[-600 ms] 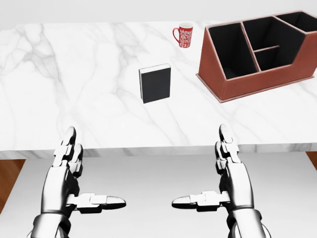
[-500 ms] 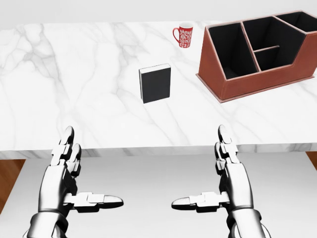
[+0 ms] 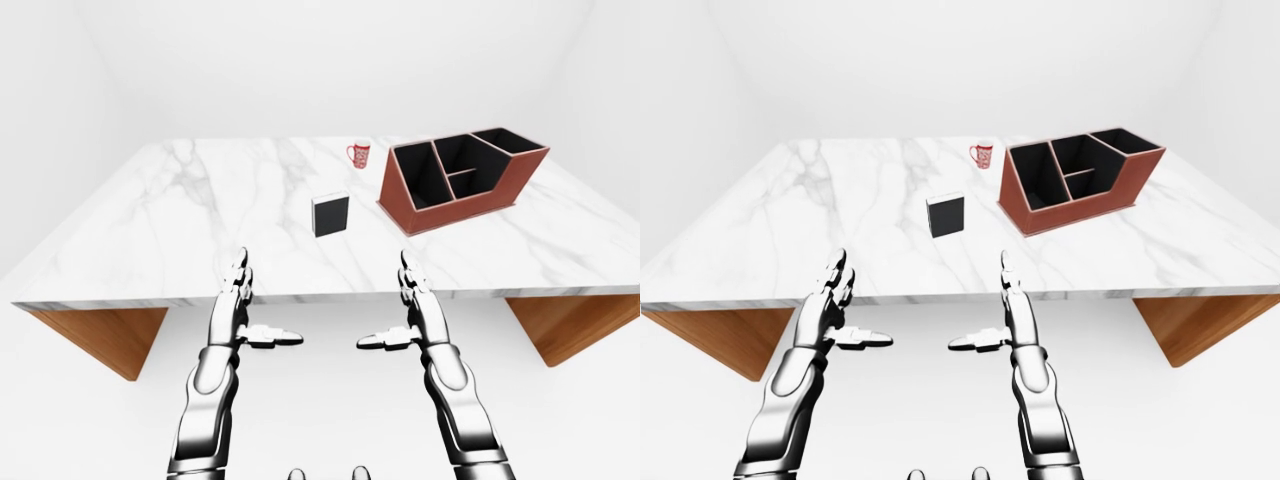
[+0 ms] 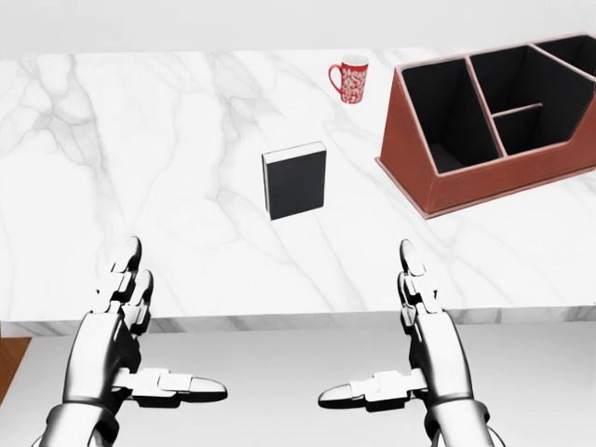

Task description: Pick up the book and place it in the left compartment of the caddy.

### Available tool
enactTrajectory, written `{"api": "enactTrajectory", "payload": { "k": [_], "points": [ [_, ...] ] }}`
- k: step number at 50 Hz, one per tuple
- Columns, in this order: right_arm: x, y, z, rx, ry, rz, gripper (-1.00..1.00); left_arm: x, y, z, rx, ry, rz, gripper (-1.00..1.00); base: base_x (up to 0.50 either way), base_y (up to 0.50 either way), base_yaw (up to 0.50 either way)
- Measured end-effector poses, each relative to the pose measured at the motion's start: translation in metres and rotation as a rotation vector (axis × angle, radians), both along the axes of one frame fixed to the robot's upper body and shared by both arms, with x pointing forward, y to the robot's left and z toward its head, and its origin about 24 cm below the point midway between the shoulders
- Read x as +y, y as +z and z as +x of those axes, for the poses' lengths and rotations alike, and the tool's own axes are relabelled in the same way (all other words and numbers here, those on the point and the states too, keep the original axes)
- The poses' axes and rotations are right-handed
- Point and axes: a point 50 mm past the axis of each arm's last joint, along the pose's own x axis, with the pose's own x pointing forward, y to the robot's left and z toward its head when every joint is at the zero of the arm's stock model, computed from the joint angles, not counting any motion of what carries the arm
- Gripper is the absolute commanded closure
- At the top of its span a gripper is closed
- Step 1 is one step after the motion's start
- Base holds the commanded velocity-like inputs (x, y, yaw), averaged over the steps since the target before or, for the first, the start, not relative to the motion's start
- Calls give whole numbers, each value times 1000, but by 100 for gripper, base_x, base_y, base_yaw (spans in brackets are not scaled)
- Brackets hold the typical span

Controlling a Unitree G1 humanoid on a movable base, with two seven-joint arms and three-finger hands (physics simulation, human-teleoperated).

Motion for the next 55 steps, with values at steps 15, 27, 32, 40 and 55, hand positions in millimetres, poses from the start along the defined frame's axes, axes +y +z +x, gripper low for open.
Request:
{"api": "enactTrajectory", "payload": {
  "k": [15, 27, 32, 40, 55],
  "points": [
    [2, 2, -2, -2, 18, -12, -99, -1, 4, -5, -17, -35, -10, -100, 50, 2, 0],
    [3, 2, -3, -5, 28, -31, -98, -1, 3, -5, -15, -47, -10, -100, 50, 0, 0],
    [4, 2, -4, -7, 32, -39, -98, -2, 3, -4, -13, -49, -9, -100, 50, 0, 0],
    [4, 2, -4, -8, 37, -48, -98, -2, 3, -4, -11, -51, -7, -100, 50, 0, 0],
    [4, 0, 9, 23, 41, -111, -99, 0, 8, -2, -34, -50, -9, -100, 40, 0, 0]
  ]
}}
